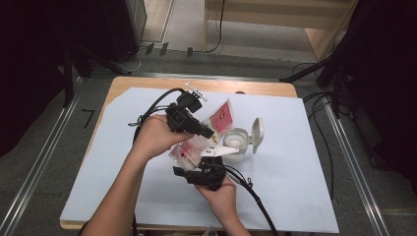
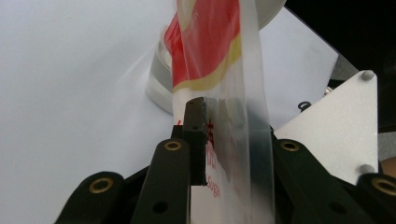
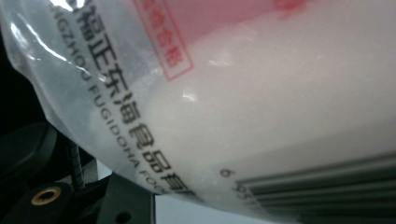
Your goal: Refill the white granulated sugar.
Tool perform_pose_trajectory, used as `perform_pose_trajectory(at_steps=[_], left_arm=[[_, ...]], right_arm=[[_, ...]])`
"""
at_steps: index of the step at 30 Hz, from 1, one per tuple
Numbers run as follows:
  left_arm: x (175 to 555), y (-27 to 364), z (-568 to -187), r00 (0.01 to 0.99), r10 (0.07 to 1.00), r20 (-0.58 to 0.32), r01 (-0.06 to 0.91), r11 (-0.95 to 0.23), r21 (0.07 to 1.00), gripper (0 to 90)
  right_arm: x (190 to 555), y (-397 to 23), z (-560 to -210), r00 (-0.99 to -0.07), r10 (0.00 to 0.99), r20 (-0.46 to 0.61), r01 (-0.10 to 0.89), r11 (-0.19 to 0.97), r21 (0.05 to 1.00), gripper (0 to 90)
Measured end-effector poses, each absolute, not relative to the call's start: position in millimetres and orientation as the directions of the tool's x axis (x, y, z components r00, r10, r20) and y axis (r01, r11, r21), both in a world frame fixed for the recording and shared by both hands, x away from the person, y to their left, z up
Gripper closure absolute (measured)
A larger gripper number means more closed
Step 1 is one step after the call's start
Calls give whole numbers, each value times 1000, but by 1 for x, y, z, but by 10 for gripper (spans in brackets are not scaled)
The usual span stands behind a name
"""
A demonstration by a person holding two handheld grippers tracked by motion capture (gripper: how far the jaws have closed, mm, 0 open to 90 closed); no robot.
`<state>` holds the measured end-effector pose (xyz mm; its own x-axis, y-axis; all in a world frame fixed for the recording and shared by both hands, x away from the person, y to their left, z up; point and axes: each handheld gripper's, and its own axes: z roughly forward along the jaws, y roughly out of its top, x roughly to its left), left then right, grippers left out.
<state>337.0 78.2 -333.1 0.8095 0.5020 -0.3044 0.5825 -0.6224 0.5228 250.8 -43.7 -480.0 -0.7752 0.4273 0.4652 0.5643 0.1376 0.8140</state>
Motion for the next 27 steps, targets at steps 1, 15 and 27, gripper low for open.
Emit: perform_pose_trajectory(at_steps=[1,15,27], left_arm=[[337,78,-334,812,502,-298,578,-620,531,768],[334,92,-334,814,489,-312,575,-607,549,900],[324,113,-323,822,474,-316,560,-572,600,900]], right_arm=[[251,-44,-481,-777,430,460,562,144,814,562],[253,-40,-488,-782,428,454,564,176,806,552],[252,-47,-485,-784,461,415,538,173,825,551]])
